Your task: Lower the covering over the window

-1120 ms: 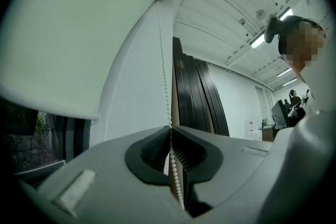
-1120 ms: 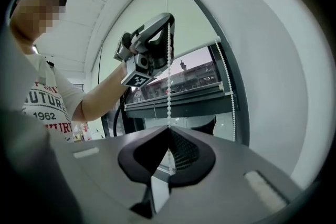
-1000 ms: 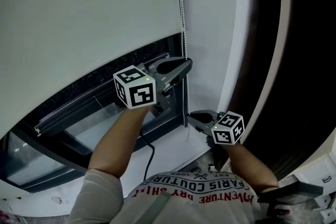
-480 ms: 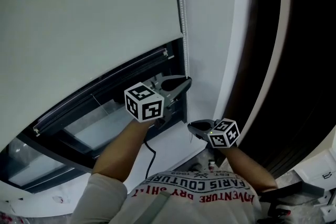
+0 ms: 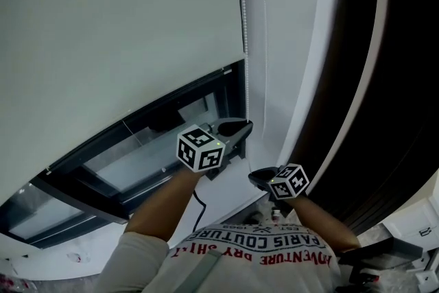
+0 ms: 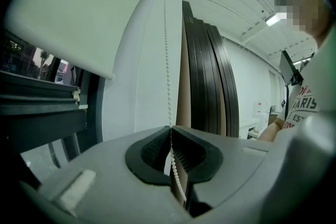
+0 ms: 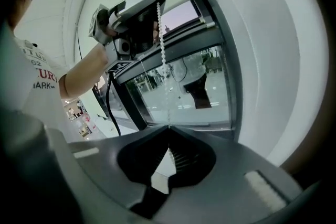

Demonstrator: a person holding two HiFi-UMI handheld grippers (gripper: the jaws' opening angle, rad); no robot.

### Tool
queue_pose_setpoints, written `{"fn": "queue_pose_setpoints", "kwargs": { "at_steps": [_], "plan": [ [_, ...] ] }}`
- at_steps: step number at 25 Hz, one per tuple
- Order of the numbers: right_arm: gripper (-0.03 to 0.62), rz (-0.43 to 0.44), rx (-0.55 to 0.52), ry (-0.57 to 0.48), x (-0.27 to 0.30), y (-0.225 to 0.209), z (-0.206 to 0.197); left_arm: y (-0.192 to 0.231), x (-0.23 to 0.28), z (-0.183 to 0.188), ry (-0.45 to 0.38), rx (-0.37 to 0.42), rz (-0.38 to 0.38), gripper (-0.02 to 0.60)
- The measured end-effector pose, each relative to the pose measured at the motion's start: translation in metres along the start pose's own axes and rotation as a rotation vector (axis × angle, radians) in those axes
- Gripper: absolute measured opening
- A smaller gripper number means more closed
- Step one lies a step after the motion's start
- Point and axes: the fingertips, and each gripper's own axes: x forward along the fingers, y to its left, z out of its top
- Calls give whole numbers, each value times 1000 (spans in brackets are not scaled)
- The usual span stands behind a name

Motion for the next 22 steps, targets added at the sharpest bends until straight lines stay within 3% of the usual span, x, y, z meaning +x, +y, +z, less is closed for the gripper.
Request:
{"fn": "queue_pose_setpoints", "kwargs": {
  "at_steps": [5,9,14,22],
  "plan": [
    [14,17,42,-23,-3,-1,-3,0,-3,-14,-9,-39,-4,12],
    [95,24,26,-108,-24,-6,32,0,-4,-14,-16,-39,-11,12],
    [121,9,-92,-247,-72,2,112,-7,-6,-14,-22,-31,-21,12],
    [120,24,-320,-454,-138,55,246,-30,-6,-8,-20,-7,-50,12]
  ]
}}
